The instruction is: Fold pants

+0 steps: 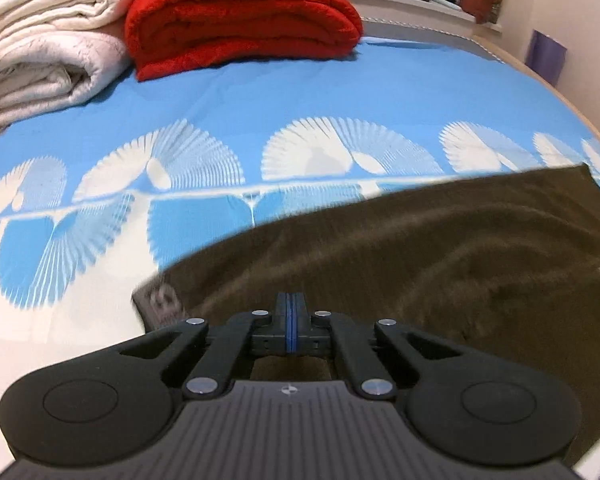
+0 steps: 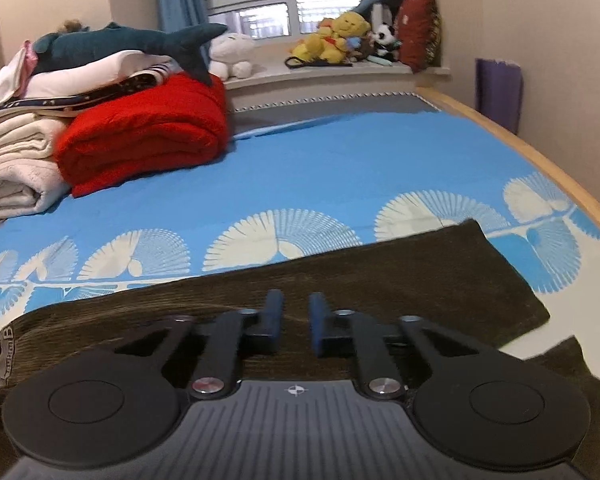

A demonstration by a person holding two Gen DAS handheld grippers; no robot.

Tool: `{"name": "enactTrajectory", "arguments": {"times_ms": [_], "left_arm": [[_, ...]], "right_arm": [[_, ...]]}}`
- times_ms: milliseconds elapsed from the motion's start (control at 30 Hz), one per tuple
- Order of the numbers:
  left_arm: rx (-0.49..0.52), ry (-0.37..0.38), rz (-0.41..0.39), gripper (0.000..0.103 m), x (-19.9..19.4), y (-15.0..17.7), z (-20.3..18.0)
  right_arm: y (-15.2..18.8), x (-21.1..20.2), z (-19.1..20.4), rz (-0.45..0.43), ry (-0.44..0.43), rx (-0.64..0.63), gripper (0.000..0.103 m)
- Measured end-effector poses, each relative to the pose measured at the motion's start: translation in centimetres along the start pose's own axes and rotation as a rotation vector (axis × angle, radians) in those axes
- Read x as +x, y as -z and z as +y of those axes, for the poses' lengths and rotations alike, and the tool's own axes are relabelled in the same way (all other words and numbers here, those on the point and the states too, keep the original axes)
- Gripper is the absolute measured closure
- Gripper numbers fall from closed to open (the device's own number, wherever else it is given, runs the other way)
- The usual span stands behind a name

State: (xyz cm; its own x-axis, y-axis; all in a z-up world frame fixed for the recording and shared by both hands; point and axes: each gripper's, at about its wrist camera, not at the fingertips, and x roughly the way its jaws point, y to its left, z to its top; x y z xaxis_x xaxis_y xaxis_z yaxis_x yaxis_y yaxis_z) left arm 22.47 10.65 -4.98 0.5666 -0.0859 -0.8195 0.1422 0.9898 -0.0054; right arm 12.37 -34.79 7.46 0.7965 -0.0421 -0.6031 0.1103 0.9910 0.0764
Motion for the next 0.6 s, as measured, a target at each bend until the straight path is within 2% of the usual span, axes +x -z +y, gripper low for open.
{"name": "enactTrajectory", "arguments": {"times_ms": [167, 233, 300, 433, 533, 567, 600], "left_arm": [[-0.004, -0.041, -0.016, 0.099, 5.8, -3.3, 0.6], [0.020, -0.077, 0.009, 0.090, 8.2, -4.1, 0.8], [0.028, -0.092, 0.061, 0.068, 10.8, -4.6, 1.2], [0.062, -0.134, 0.103, 0.057, 14.2, -5.2, 2.0], [0.072, -0.114, 0.125, 0.056, 15.3, -5.5, 2.5], [0.079, -0.103, 0.136, 0.057, 15.6, -5.6, 2.5], [0.091, -0.095, 0.147, 0.064, 15.7, -5.6, 2.5]], "right_arm": [[0.0, 0.4, 0.4, 0.010, -0.009, -0.084, 0.099], [0.1, 0.6, 0.2, 0.015, 0.000, -0.111, 0.099], [0.1, 0.8, -0.5, 0.022, 0.009, -0.113, 0.099], [0.4, 1.1, -2.3, 0.041, 0.027, -0.090, 0.099], [0.6, 1.3, -3.6, 0.049, 0.046, -0.079, 0.099], [0.7, 1.3, -3.9, 0.051, 0.051, -0.076, 0.099], [0.7, 1.3, -4.1, 0.052, 0.056, -0.074, 0.099]]}}
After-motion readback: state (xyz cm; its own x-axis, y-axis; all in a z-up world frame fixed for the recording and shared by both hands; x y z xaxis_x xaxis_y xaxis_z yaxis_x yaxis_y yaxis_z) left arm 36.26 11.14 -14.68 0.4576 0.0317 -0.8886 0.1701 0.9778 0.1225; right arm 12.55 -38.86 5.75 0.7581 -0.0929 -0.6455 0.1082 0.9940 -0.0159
